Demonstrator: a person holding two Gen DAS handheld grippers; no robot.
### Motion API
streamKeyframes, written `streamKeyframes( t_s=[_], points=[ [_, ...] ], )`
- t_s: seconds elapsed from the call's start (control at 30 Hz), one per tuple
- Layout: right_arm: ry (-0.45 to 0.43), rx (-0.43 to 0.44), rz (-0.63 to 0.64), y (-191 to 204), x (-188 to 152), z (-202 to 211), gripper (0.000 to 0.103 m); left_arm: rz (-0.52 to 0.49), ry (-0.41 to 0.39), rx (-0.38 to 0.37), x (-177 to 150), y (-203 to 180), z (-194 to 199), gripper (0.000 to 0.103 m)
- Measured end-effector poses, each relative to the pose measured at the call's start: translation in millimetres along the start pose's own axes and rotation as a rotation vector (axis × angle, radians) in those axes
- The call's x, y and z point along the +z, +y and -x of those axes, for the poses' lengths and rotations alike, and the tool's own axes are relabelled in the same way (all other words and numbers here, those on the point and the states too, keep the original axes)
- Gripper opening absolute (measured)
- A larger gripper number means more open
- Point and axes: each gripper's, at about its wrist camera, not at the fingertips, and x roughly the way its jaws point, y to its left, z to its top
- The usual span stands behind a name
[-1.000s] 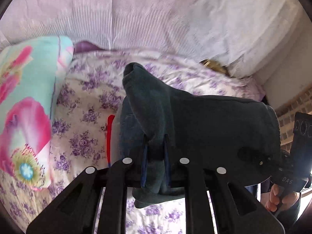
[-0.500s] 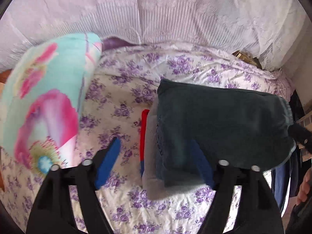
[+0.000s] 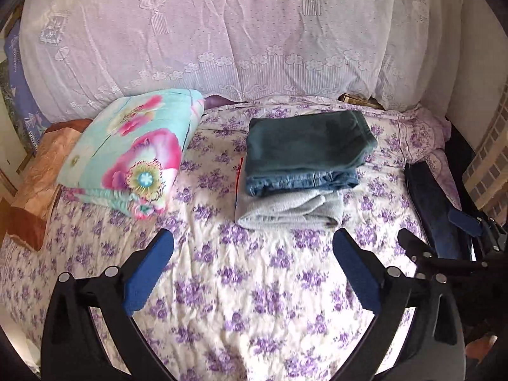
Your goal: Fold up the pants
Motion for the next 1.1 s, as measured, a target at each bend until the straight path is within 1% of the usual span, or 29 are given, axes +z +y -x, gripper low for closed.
streamKeyframes(
  t_s=[0.07, 0.17, 0.3, 0.37, 0.7, 0.83, 1.1],
  points=[
    [0.035, 0.022, -0.027, 1, -19, 10, 0.099, 0.004, 0.005, 0.007, -19, -2, 20, 0.098],
    [0.068, 0.062, -0.057, -2, -35, 22, 0.099, 0.02, 0.001, 0.007, -37, -1, 45, 0.098],
    [0.022, 0.052, -0.059, -4, -43, 48, 0.099, 0.027, -0.026, 0.022, -47, -1, 68, 0.098],
    [0.002, 0.054, -0.067, -6, -44, 58, 0.099, 0.03, -0.031, 0.018, -49, -1, 74, 0.098],
    [-0.024, 0.062, -0.073, -10, -48, 78, 0.099, 0.038, -0.034, 0.023, -54, -6, 82, 0.098],
    [-0.032, 0.062, -0.082, -12, -47, 80, 0.099, 0.04, -0.024, 0.008, -53, -8, 83, 0.098],
    [-0.032, 0.06, -0.085, -13, -48, 81, 0.099, 0.052, -0.013, 0.008, -51, -6, 79, 0.098]
  ],
)
